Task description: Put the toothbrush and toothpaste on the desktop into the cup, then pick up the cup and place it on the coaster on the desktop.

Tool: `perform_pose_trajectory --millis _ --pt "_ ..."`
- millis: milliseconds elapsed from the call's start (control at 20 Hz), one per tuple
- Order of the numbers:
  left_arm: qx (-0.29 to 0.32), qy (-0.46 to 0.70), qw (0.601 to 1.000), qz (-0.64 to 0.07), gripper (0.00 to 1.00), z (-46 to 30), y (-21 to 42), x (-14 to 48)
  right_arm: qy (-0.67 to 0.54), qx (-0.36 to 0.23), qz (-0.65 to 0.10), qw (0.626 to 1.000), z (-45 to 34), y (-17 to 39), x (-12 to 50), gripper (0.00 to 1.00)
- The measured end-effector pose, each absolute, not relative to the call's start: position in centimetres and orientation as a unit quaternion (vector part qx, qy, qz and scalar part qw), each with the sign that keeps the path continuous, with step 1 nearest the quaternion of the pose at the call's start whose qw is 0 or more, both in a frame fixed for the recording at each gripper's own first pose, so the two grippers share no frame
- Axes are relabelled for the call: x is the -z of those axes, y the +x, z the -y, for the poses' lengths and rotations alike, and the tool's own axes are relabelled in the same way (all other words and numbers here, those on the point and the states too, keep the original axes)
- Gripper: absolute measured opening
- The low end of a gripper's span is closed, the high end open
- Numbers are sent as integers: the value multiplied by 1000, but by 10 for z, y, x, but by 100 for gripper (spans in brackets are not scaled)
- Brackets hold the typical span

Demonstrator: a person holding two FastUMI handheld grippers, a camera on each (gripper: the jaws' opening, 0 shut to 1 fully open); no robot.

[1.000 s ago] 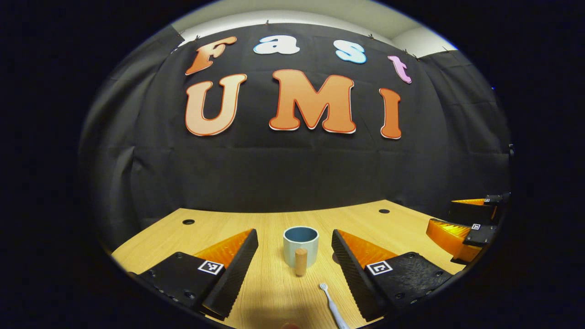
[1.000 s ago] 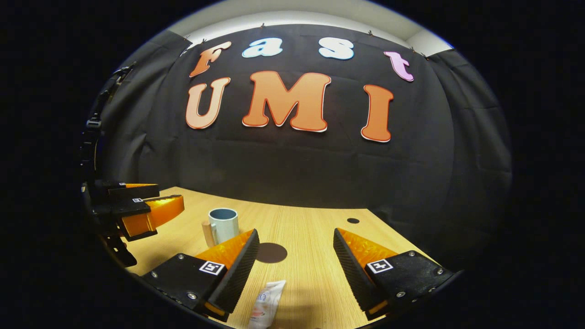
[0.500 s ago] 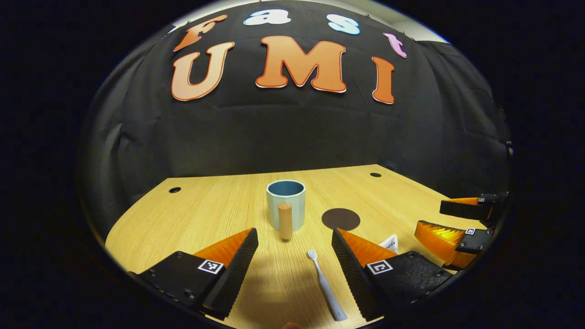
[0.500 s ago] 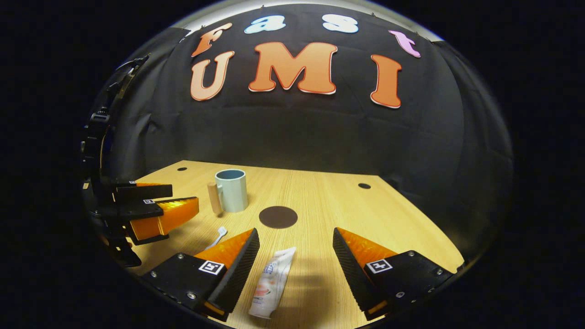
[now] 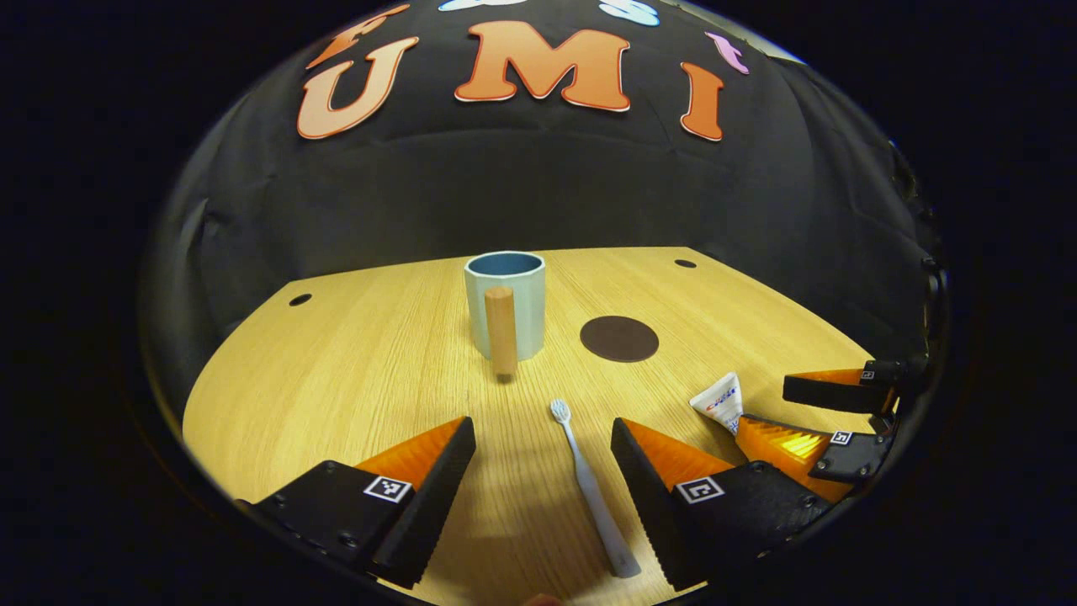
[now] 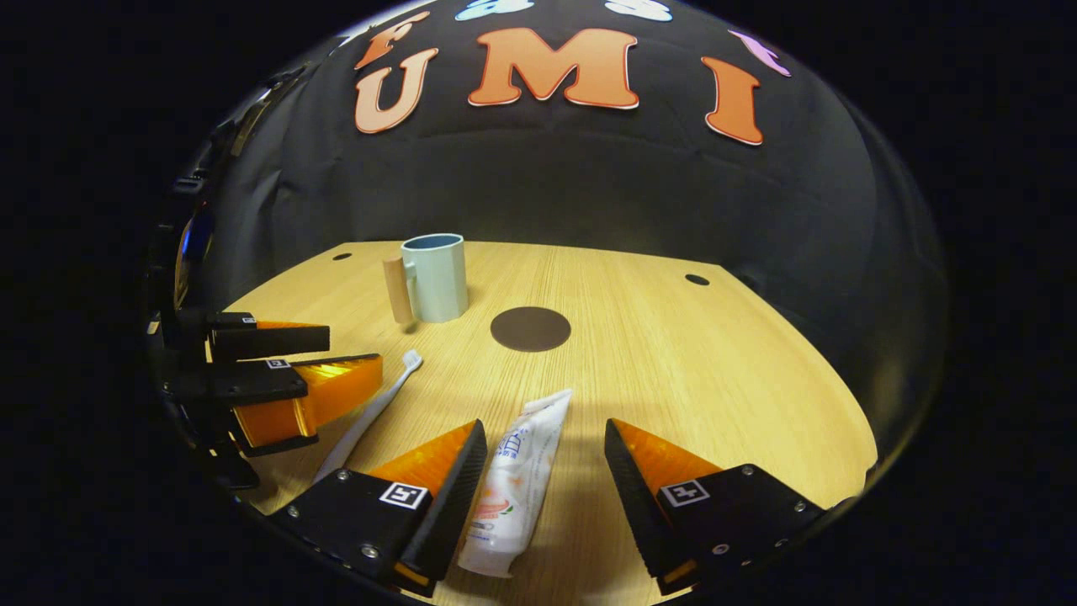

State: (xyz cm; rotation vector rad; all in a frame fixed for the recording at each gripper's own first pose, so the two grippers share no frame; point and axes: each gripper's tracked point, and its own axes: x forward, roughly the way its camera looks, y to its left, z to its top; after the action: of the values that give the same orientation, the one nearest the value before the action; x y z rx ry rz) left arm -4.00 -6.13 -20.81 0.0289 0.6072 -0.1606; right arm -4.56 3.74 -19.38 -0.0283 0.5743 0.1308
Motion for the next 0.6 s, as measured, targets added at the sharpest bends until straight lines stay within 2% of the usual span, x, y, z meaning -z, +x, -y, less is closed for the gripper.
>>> perform_pose_trajectory --millis 250,350,450,500,550,600 --pt "76 18 947 -311 98 60 -42 217 -32 -62 -311 948 -48 -44 213 82" --pt "74 17 945 -319 98 60 -44 221 -24 -65 -314 947 -52 -40 214 76" --pt "73 17 943 -325 98 60 -45 224 -8 -74 -320 945 -55 -39 215 64" --pt "72 15 942 -328 98 61 -45 224 -2 -80 -323 943 -57 -39 215 52" --pt "71 14 940 -333 98 61 -43 225 -3 -72 -325 943 -52 -39 214 46" --pt "71 11 938 -338 98 61 -44 226 7 -69 -327 943 -50 -39 210 28"
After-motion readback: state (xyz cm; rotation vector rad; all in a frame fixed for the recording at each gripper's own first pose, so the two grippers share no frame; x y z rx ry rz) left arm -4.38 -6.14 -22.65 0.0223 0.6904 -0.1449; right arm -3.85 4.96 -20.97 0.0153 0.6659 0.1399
